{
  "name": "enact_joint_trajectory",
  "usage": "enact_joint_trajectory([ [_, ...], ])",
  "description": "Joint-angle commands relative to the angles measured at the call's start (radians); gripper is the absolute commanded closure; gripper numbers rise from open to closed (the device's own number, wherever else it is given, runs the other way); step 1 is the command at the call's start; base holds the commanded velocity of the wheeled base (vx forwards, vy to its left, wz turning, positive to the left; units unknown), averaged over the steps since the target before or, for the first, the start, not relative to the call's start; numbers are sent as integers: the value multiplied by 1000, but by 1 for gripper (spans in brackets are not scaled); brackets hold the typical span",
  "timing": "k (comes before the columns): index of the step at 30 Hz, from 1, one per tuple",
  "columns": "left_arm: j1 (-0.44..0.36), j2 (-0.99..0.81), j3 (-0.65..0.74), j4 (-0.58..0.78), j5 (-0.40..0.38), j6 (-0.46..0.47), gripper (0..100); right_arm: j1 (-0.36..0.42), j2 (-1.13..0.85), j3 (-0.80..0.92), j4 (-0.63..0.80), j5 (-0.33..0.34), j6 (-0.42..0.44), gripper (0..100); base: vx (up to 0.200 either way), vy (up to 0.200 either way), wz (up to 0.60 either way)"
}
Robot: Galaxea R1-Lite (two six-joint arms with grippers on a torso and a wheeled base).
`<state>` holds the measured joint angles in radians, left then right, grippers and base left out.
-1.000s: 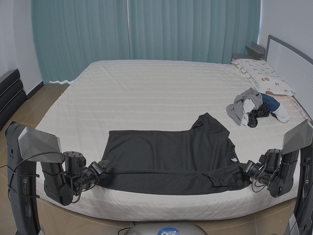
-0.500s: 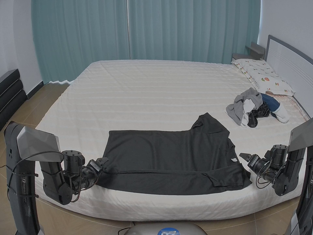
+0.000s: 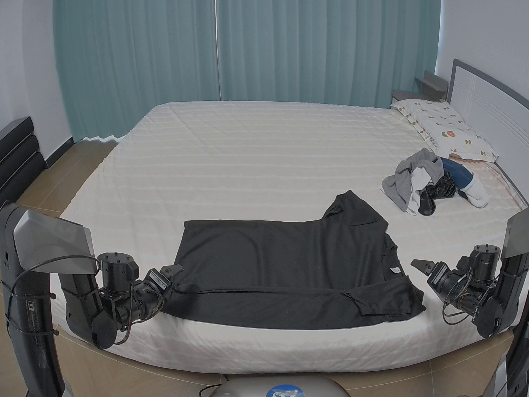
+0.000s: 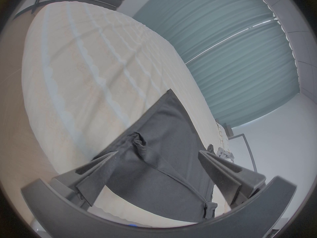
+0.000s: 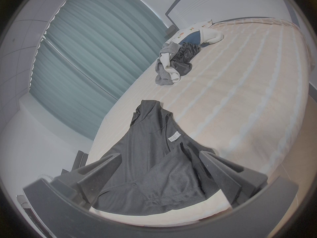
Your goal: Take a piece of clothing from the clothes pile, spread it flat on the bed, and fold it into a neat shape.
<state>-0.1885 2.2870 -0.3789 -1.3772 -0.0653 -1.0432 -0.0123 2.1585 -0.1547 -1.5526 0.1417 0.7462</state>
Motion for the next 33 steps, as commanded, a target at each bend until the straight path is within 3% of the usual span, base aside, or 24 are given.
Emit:
enact_joint_trajectory([
  [1, -51, -11, -20, 1, 1, 2, 0, 17, -5, 1, -8, -1, -2, 0, 0, 0, 0],
  [20, -88, 72, -84, 4, 50, 49, 0, 52, 40, -3, -8, -11, -4, 0, 0, 0, 0],
  [33, -85, -54, -51, 41, 48, 104, 0, 55, 47, -2, -8, -11, -1, 0, 0, 0, 0],
])
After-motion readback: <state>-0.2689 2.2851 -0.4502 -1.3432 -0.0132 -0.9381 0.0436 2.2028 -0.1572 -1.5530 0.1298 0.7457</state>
